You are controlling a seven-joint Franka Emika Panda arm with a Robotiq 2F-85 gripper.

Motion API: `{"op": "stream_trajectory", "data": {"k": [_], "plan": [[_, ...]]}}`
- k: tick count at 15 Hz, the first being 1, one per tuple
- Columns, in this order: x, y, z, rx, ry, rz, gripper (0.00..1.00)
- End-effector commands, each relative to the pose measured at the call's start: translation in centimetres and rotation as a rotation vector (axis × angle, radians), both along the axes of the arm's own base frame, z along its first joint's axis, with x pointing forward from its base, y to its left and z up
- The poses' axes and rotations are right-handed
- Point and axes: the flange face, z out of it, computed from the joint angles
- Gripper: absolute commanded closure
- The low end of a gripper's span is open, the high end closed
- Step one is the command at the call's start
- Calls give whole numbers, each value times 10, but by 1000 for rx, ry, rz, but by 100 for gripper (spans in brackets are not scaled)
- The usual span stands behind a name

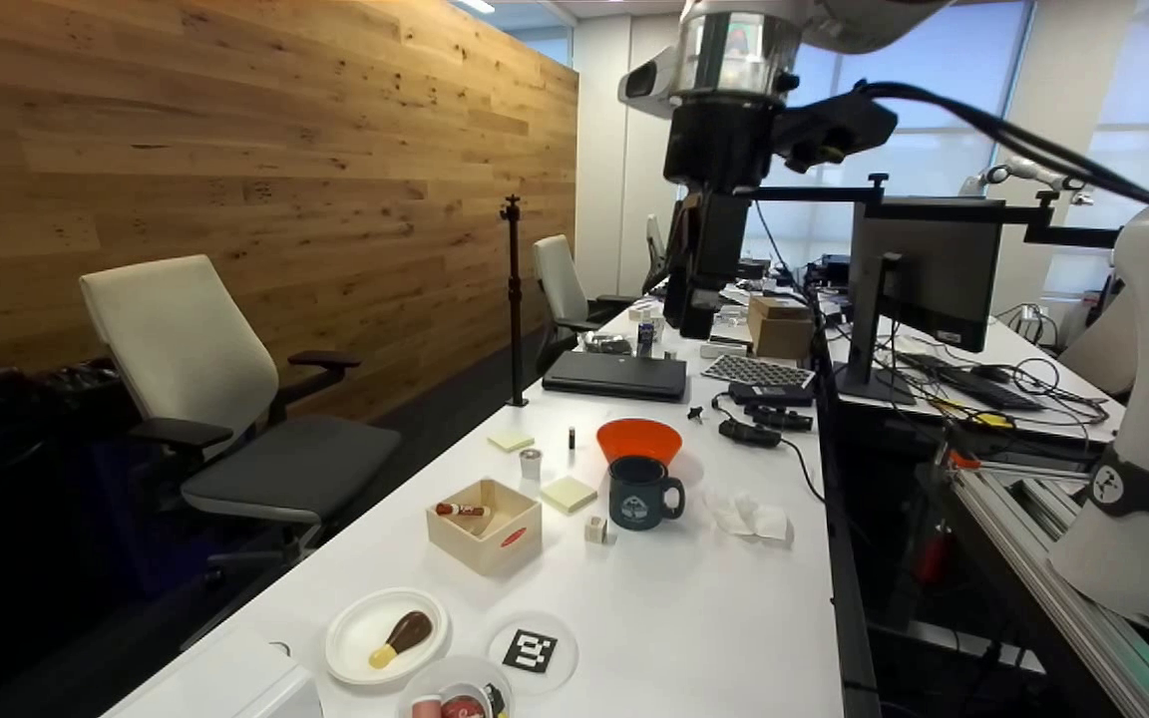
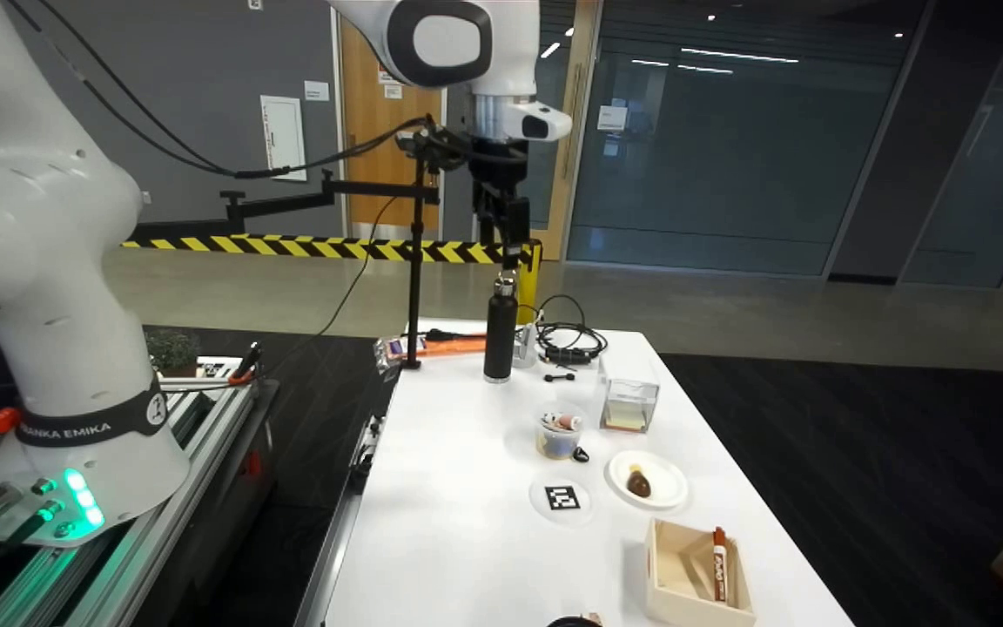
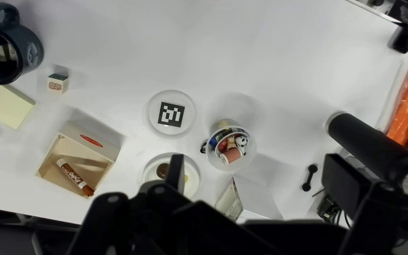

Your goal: Put the white lid on top of the clear container on the left.

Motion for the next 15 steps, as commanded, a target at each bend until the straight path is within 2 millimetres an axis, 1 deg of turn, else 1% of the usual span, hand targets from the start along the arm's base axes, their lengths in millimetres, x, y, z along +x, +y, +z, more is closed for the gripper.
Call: {"op": "stream_trajectory", "data": {"k": [1,5,10,13,15], "plan": [[42,2,-33,-48,26,53,0],[73,14,-62,-66,41,81,0],[109,18,-96,-64,59,73,0],[126,23,-123,-53,68,51,0],[133,24,-148,-38,73,26,0]]}}
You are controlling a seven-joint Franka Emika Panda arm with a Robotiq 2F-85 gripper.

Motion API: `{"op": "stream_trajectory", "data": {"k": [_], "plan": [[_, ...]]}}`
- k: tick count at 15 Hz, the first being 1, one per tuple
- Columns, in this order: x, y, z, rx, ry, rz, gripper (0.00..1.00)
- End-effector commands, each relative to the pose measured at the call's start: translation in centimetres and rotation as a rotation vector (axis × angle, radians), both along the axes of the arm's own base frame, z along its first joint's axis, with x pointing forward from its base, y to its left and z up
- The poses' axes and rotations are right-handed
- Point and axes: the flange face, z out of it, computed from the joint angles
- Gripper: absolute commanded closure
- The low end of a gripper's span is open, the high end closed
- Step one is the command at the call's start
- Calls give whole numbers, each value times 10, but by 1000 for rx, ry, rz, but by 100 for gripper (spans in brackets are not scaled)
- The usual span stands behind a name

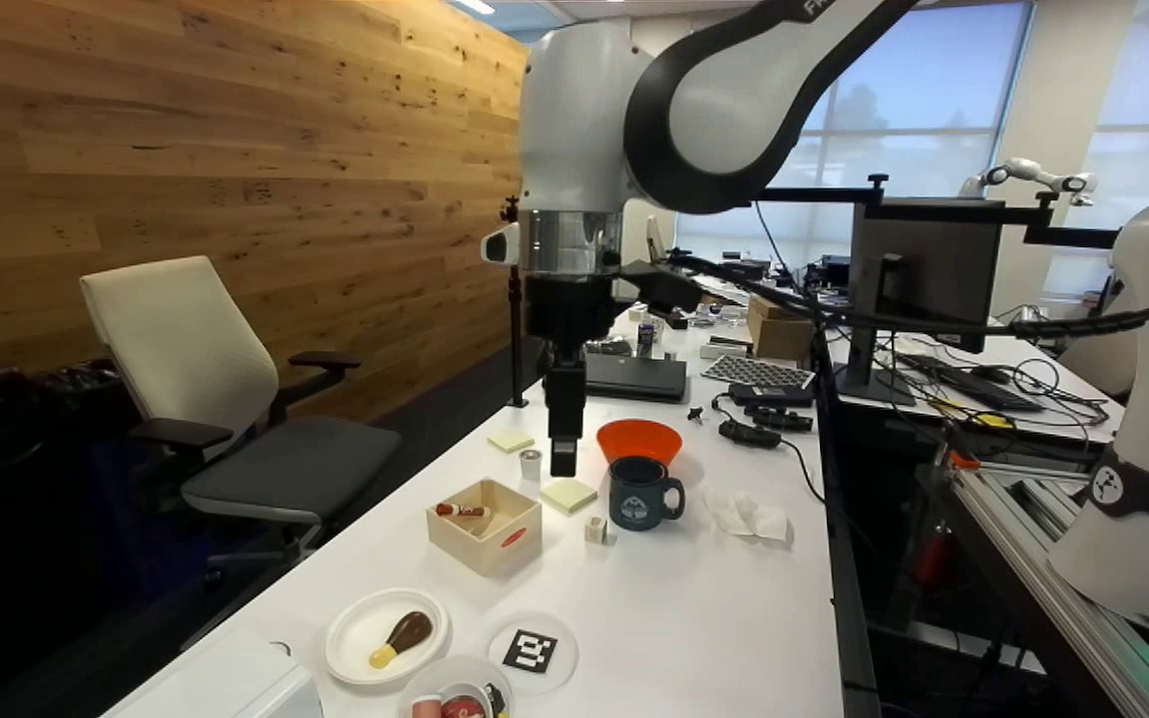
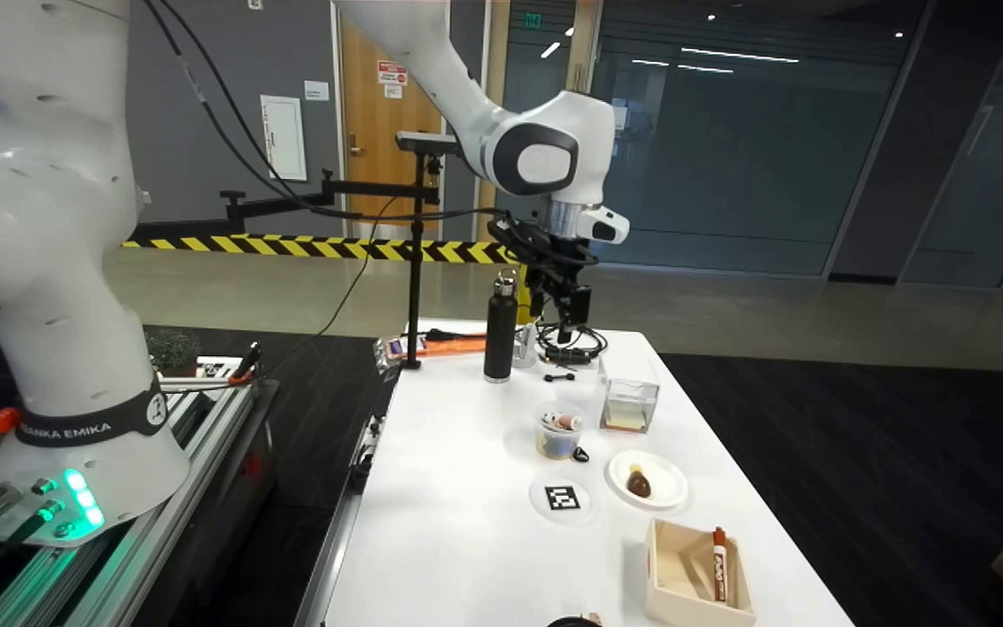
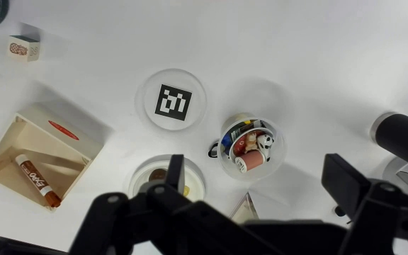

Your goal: Put the white lid on top of the clear container on the left.

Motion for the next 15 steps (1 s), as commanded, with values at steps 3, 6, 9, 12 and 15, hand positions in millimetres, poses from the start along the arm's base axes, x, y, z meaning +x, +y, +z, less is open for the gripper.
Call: {"op": "stream_trajectory", "data": {"k": [3,6,9,12,15], "plan": [[26,-7,-64,6,20,-72,0],[27,-21,-94,6,44,-113,0],[26,-29,-123,10,81,-152,0],[26,-31,-147,33,111,-207,0],[18,-32,-148,18,128,-182,0]]}}
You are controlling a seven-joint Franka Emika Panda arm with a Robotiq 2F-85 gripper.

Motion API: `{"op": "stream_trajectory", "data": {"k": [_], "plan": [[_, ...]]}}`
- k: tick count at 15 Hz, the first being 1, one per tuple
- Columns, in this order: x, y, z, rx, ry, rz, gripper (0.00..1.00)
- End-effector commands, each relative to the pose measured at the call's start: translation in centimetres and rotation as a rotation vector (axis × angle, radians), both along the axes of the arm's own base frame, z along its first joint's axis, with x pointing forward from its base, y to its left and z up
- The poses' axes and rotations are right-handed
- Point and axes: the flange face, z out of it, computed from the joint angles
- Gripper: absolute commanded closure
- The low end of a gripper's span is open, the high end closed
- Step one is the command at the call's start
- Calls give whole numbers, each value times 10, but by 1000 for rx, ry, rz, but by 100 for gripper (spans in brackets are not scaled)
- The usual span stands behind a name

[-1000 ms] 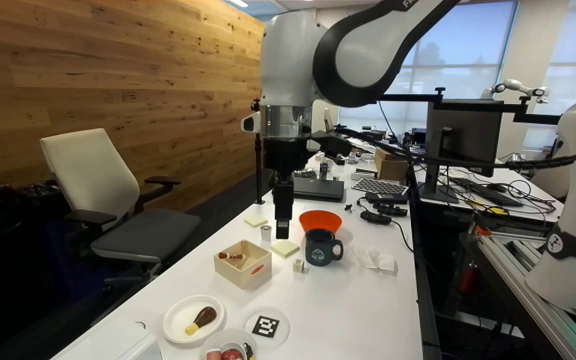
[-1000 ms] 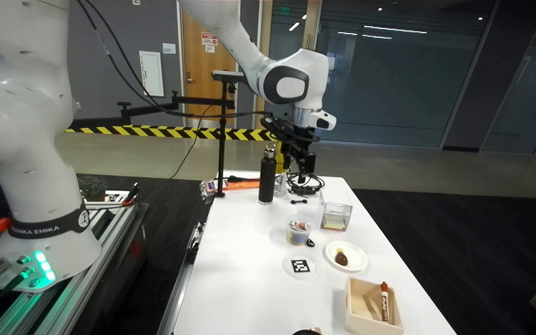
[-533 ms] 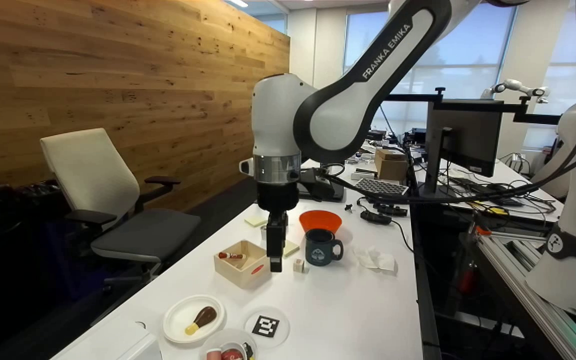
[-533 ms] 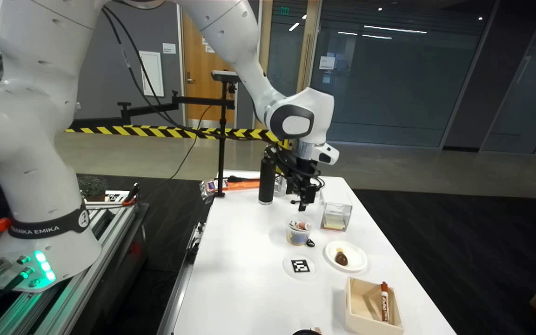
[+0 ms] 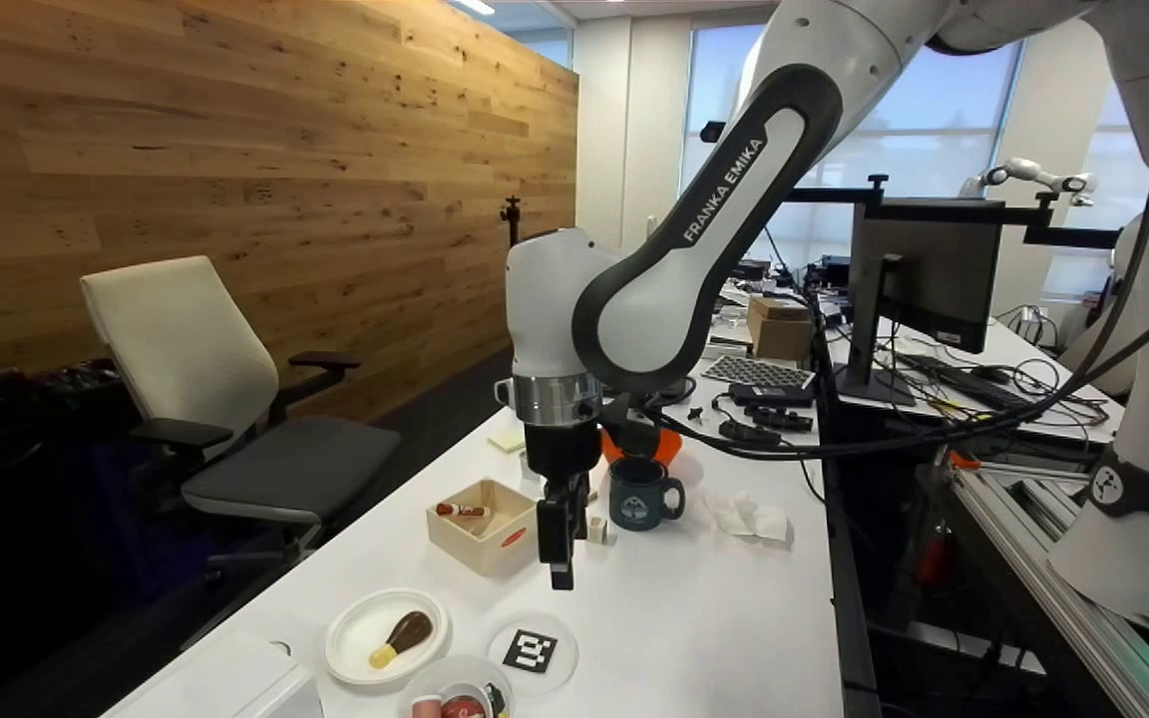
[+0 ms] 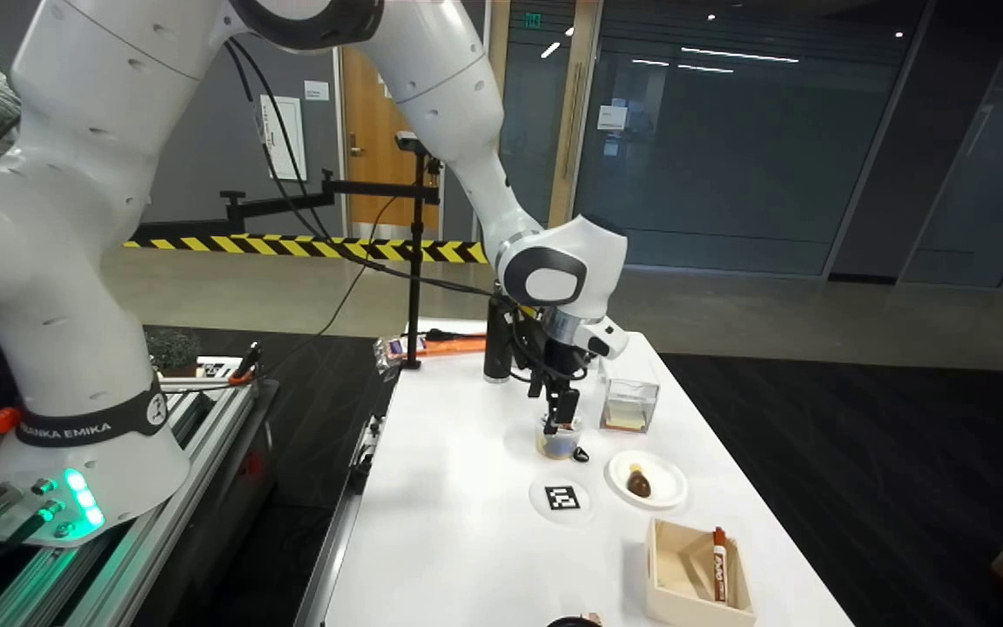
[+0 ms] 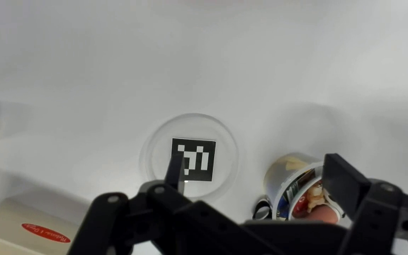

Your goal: Put the white lid on top of the clear container on the left.

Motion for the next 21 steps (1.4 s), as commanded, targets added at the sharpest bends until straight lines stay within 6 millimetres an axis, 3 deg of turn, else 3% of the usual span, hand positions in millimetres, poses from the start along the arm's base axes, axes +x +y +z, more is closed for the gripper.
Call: {"op": "stream_trajectory", "data": {"k": [1,5,8,15,21], "plan": [[1,0,-2,3,4,-5,0],[3,1,-1,6,1,-13,0],[13,-4,-18,-35,6,-25,0],[45,-42,-49,-121,3,-61,0],[76,-69,-59,-95,-25,-162,0]]}}
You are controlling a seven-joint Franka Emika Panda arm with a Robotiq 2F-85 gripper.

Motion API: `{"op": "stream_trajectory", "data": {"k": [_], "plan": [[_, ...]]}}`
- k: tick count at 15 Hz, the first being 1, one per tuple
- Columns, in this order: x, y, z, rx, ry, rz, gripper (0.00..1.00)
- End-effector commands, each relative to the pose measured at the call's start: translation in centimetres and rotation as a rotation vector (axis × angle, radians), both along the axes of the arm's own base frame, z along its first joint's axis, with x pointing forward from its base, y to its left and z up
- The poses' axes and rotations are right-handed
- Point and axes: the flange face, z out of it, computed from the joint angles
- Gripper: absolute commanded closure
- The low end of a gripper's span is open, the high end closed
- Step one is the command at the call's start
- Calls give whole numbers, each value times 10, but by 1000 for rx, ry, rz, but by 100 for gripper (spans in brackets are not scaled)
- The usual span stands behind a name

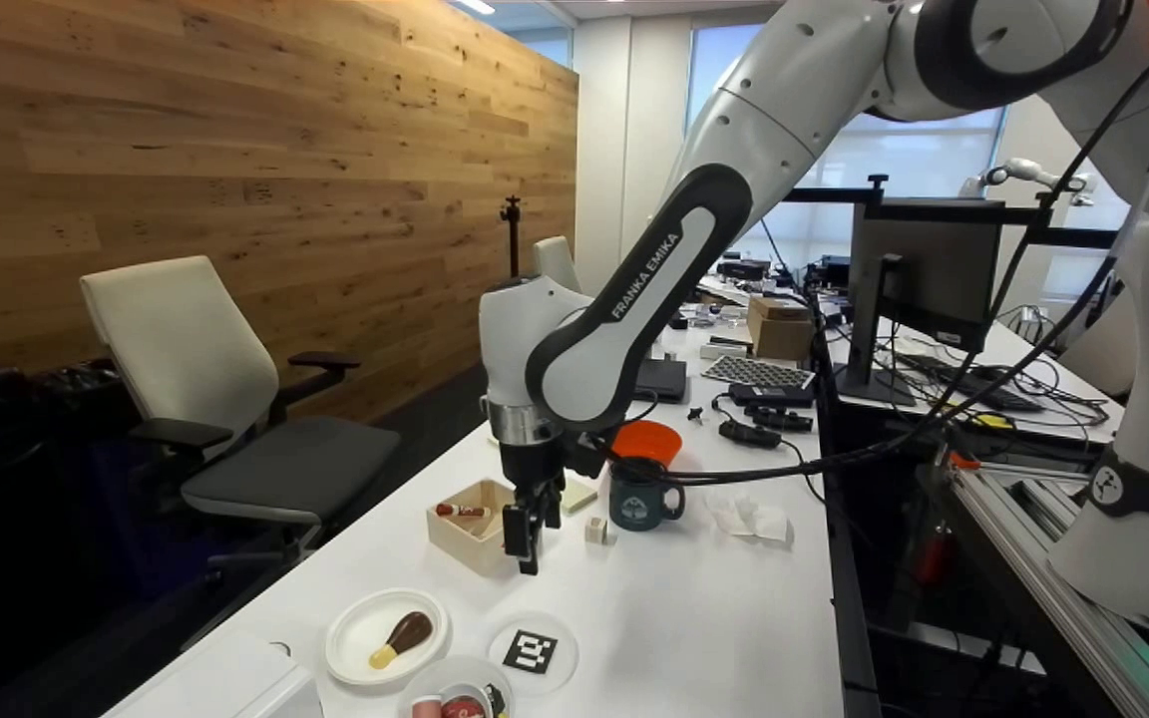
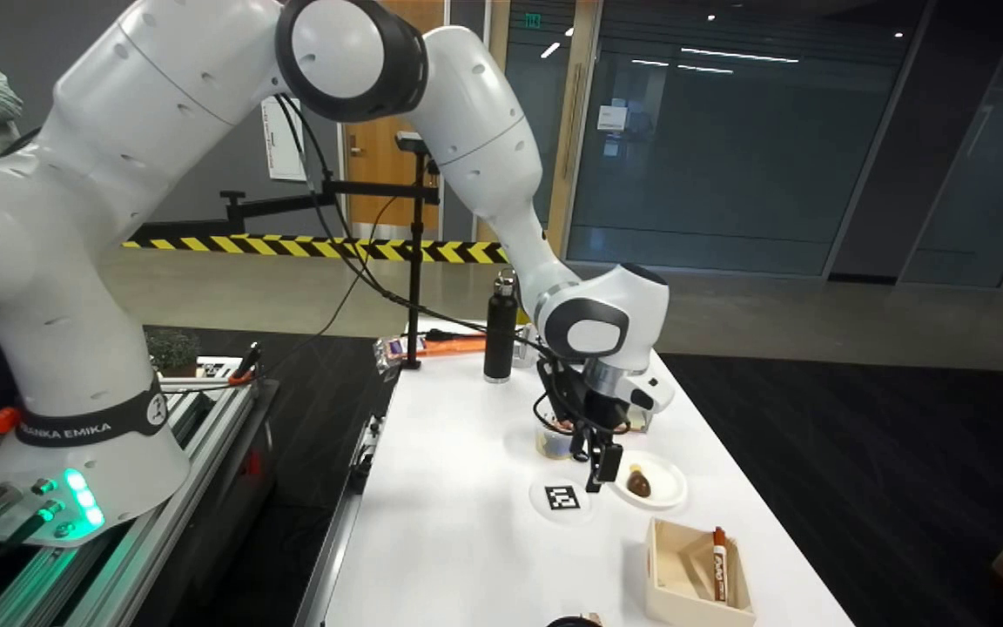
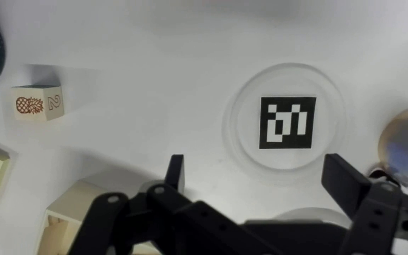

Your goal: Put the white lid on top of the clear container on the left.

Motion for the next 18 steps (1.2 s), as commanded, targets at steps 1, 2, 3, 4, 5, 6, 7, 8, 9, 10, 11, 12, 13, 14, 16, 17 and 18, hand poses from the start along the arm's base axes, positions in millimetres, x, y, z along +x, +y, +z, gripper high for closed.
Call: {"op": "stream_trajectory", "data": {"k": [1,2,3,4,5,6,7,8,9,10,11,12,13,14,16,17,18], "plan": [[25,-8,-7,42,-16,-69,0],[30,-9,-9,62,-23,-85,0],[34,-10,-11,79,-28,-97,0],[37,-10,-13,98,-31,-108,0],[38,-11,-17,104,-24,-117,0],[36,-11,-23,107,-11,-128,0],[32,-12,-28,110,7,-134,0],[28,-13,-34,110,23,-141,0],[21,-15,-40,101,50,-150,0],[16,-17,-46,97,70,-155,0],[10,-20,-52,92,94,-164,0],[7,-22,-57,90,110,-170,0],[6,-23,-63,90,120,-175,0],[7,-26,-67,93,124,-179,0],[11,-32,-75,93,129,-188,0],[12,-36,-77,91,130,-192,0],[14,-39,-79,89,129,-197,0]]}}
